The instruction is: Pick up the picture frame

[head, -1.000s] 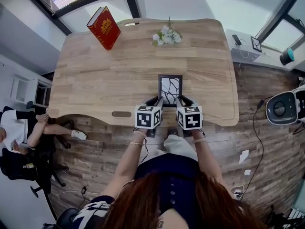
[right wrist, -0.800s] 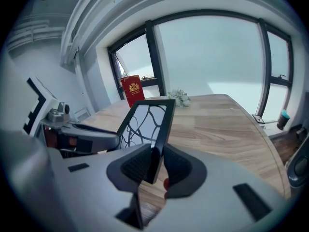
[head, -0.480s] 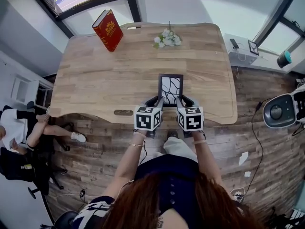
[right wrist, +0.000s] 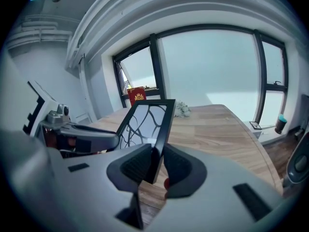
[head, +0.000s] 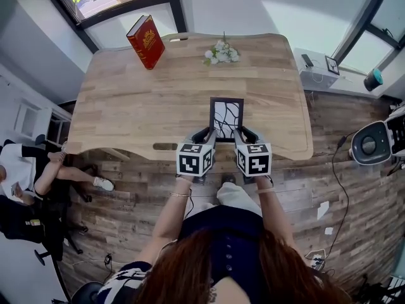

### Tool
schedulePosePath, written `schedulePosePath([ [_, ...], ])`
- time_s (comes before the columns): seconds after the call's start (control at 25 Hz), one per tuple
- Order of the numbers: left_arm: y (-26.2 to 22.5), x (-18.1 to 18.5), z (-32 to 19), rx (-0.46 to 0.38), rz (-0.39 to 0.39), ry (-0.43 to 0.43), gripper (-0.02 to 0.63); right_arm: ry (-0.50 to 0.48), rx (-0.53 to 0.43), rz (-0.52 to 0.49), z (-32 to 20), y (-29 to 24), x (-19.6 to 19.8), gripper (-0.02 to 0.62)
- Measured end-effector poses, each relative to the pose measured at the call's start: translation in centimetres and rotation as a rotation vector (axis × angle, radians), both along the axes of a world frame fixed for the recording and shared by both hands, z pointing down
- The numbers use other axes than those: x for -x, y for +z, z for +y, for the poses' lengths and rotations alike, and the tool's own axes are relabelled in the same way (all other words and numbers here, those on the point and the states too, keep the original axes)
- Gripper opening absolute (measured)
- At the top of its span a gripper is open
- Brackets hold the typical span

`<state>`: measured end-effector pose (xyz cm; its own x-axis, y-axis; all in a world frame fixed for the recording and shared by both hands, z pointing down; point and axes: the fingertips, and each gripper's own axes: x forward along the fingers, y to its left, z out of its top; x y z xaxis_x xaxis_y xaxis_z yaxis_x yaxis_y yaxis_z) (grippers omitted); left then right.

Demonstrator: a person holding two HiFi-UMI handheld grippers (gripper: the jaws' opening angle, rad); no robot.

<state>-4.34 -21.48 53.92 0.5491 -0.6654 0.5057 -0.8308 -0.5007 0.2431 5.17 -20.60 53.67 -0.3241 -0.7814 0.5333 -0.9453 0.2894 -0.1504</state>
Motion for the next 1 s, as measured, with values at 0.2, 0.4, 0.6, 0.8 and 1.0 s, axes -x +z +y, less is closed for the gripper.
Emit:
schedulePosePath([
  [0.2,-1.4,0.4,1.5,-0.032,0.01,0.001,0.091,0.002,-0.033,0.004,1.5,-1.4,0.4,0.084],
  [0.4,-2.9,0.9,2.5,-0.063,0.018,0.0,0.091,0.002,-0.066,0.003,2.5,-3.1,0.9,0.084],
  [0.6,-4.1,1.6,3.6,-0.092,0.02,0.003,0.091,0.005,-0.091,-0.002,3.8,-4.2,1.5,0.084],
  [0.8,-5.4,2.1,4.9,-0.12,0.025,0.009,0.091,0.007,-0.115,-0.001,5.1,-5.4,2.0,0.084],
  [1.0,-6.7,2.9,6.2,-0.15,0.032,0.01,0.091,0.007,-0.143,0.004,6.4,-6.8,2.8,0.084],
])
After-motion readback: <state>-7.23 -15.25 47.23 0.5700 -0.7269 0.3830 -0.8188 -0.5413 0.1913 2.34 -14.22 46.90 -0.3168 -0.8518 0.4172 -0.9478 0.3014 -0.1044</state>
